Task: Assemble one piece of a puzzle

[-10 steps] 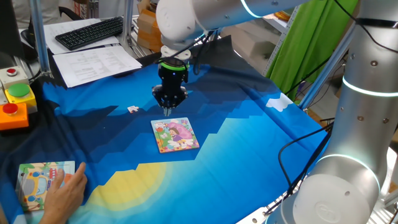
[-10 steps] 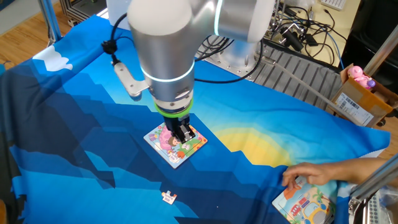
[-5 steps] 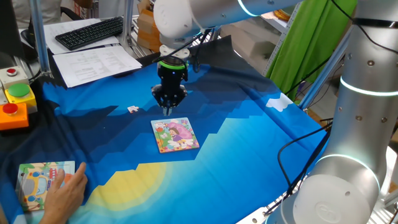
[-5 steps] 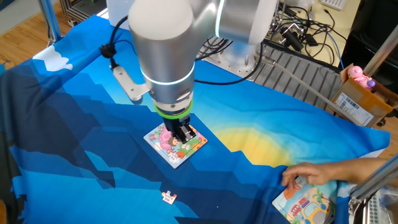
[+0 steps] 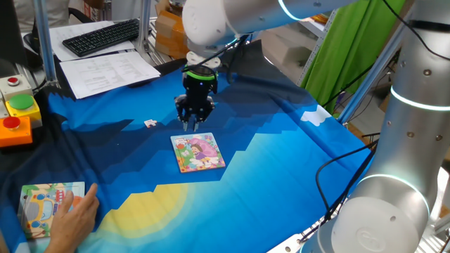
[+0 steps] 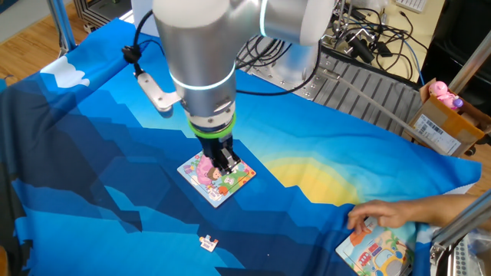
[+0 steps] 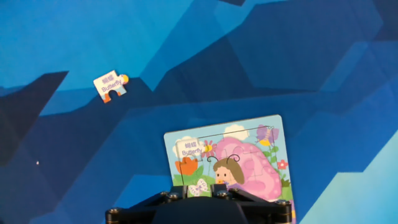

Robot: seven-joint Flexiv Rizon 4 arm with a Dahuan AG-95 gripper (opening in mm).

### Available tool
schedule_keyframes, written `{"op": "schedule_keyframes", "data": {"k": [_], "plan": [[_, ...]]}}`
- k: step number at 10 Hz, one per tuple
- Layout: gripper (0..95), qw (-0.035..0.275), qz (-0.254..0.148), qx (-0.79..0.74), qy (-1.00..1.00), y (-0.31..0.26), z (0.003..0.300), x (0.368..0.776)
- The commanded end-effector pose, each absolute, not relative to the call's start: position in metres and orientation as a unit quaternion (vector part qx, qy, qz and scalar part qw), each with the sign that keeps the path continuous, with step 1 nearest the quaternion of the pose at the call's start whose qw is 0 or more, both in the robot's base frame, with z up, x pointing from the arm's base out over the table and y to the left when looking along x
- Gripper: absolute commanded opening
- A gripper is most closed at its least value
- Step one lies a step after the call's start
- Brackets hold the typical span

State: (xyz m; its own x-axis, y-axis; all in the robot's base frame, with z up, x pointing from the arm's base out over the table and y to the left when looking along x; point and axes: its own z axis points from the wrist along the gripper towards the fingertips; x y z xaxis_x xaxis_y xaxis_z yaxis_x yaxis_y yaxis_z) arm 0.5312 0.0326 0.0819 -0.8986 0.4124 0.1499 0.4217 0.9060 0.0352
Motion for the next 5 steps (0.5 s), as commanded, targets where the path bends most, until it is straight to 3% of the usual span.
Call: {"op": "schedule_keyframes", "data": {"k": [1,5], "plan": [[38.0,0.061,-0.013,-0.216,-0.974,0.032,0.082,0.534],[38.0,0.056,-0.014,-0.21,-0.976,0.034,0.07,0.574]]}}
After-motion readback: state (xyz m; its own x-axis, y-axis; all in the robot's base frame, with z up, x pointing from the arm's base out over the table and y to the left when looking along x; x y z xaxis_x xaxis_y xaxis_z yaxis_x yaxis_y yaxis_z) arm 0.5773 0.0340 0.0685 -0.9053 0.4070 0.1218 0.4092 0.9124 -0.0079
